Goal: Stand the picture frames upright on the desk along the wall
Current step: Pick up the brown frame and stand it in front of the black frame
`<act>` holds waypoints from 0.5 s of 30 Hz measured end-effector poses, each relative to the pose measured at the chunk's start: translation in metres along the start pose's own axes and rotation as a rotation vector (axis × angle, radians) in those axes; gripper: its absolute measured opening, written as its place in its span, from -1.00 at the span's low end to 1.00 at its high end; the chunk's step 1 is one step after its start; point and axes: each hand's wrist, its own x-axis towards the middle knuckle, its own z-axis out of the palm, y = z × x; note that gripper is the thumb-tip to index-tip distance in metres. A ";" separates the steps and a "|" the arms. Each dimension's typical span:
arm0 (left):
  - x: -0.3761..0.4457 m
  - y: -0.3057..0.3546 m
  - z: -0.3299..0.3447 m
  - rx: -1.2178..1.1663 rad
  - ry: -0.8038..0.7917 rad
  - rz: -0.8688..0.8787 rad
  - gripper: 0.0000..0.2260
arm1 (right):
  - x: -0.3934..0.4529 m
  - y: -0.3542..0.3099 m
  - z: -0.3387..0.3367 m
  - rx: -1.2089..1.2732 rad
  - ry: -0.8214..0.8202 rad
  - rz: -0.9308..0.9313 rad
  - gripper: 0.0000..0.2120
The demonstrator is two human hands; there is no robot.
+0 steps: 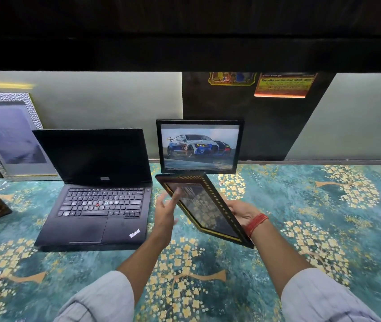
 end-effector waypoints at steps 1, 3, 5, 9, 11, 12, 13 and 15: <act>0.002 -0.006 -0.002 -0.014 -0.100 -0.097 0.07 | 0.002 0.002 0.000 -0.022 0.012 -0.024 -0.82; 0.005 -0.016 -0.003 0.001 -0.214 -0.178 -0.30 | 0.018 0.004 -0.004 -0.051 0.044 -0.079 -0.84; 0.007 -0.022 -0.002 0.002 -0.201 -0.142 -0.62 | 0.042 0.007 -0.014 -0.093 0.084 -0.126 -0.69; 0.016 -0.020 -0.001 0.062 -0.105 0.006 -0.72 | 0.027 0.010 -0.003 -0.030 0.045 -0.103 -0.77; 0.020 -0.018 0.001 0.133 -0.069 0.067 -0.76 | 0.024 0.009 -0.004 0.015 -0.010 -0.103 -0.48; 0.024 -0.018 0.001 0.164 -0.071 0.081 -0.76 | 0.023 0.010 -0.005 0.036 -0.033 -0.119 -0.42; 0.028 -0.019 0.002 0.194 -0.078 0.096 -0.77 | 0.021 0.010 -0.005 0.039 -0.052 -0.152 -0.39; 0.032 -0.019 0.003 0.257 -0.074 0.123 -0.77 | 0.021 0.011 -0.007 0.042 -0.066 -0.153 -0.36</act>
